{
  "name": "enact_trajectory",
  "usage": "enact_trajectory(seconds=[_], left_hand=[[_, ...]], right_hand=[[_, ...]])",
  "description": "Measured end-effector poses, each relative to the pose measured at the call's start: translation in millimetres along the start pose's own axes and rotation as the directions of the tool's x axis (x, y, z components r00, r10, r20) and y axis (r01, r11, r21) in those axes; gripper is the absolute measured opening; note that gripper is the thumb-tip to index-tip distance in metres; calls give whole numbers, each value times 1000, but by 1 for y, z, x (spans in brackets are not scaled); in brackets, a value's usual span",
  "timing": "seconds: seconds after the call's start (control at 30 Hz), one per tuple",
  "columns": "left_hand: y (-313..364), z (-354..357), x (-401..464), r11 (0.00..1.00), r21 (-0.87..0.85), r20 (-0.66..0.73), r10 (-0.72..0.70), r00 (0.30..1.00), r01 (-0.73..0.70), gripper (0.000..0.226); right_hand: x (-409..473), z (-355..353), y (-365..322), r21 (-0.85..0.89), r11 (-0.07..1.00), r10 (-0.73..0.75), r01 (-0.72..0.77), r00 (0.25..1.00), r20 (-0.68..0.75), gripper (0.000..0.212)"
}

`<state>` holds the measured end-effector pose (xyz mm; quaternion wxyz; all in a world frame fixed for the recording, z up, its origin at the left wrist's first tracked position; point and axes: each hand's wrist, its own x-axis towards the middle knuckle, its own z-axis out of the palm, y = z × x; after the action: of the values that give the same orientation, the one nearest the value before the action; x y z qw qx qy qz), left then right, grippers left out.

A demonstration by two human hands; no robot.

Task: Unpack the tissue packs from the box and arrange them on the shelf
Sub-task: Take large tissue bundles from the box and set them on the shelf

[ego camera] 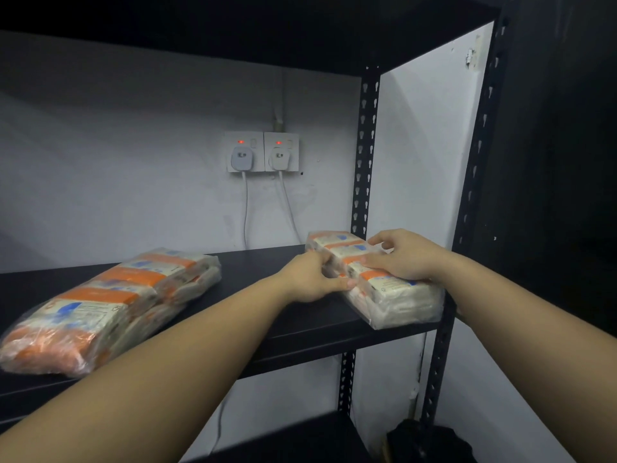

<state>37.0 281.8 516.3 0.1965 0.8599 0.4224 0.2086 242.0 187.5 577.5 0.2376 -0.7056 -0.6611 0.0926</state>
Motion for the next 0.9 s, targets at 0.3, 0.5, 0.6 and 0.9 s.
enact_trajectory(seconds=[0.3,0.5,0.6,0.9], left_hand=[[10,12,30,998,63,36,-3,999,0,70],[-6,3,28,978,205,124,-55,991,29,94],[-12,-4,18,940,320,166,-181,969,120,105],[-26,-3,1,931,342,140,-188,972,131,100]], right_hand=[[-13,1,10,-118,982,-146,150,988,45,74],[-5,15,21,-194,969,-149,150,989,23,54],[-3,17,18,-221,964,-142,145,989,31,51],[12,22,13,-233,970,-68,68,998,7,51]])
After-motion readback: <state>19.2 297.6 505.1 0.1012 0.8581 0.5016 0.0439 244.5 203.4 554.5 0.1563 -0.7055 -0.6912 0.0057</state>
